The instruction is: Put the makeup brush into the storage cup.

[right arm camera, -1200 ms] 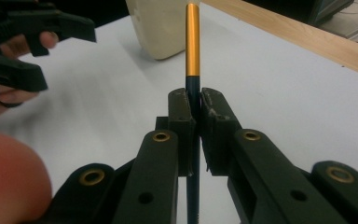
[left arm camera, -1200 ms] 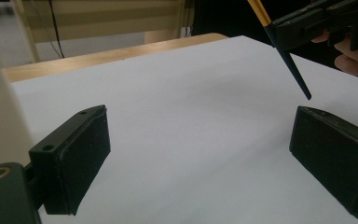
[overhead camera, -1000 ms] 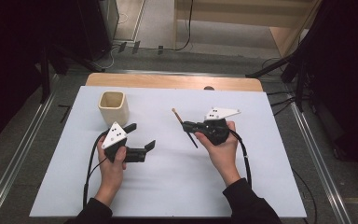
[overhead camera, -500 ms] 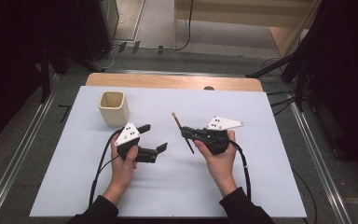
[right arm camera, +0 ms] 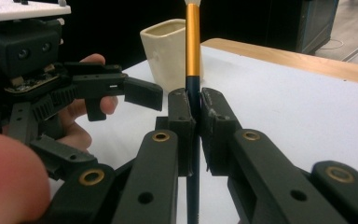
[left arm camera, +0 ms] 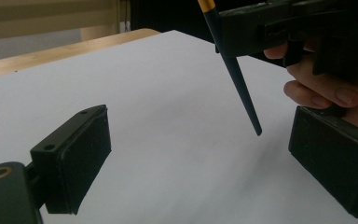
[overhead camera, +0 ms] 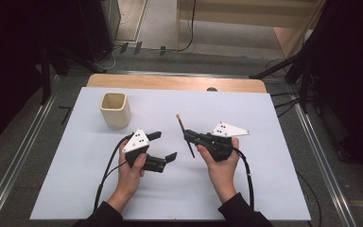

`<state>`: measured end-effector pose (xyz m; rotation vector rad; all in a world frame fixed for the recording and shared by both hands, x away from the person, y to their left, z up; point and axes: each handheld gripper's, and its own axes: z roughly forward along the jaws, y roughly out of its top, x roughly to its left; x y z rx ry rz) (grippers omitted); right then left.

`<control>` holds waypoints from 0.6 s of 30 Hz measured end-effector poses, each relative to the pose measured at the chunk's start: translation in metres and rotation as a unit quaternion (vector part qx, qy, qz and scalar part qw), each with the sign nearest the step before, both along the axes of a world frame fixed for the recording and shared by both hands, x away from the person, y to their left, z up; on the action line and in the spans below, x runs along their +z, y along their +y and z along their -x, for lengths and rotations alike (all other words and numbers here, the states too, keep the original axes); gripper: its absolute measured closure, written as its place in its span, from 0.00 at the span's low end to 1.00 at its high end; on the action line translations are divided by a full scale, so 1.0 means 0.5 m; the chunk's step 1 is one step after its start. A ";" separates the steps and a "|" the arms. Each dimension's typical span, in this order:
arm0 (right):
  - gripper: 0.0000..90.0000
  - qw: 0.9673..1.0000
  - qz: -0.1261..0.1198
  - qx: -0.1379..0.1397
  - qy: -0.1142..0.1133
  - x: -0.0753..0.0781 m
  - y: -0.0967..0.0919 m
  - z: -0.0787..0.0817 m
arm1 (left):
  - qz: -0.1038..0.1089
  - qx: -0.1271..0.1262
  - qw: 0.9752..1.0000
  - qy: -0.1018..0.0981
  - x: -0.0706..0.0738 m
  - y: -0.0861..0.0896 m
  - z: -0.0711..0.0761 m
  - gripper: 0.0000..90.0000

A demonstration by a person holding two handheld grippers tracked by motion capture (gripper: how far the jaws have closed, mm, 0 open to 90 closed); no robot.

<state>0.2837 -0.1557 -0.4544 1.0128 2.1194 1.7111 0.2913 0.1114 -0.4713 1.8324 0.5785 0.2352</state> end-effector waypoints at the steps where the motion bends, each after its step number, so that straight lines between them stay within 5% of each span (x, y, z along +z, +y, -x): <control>1: 0.94 1.000 -0.005 0.000 -0.001 0.001 -0.002 0.000 | 0.000 -0.001 1.000 0.001 0.000 -0.001 0.001 0.07; 13: 0.94 1.000 -0.031 0.002 -0.004 0.008 -0.006 0.011 | 0.005 -0.013 1.000 0.008 -0.004 -0.024 0.012 0.07; 18: 0.94 0.999 -0.038 0.008 -0.006 0.008 -0.002 0.013 | 0.006 -0.012 1.000 0.007 -0.004 -0.035 0.018 0.15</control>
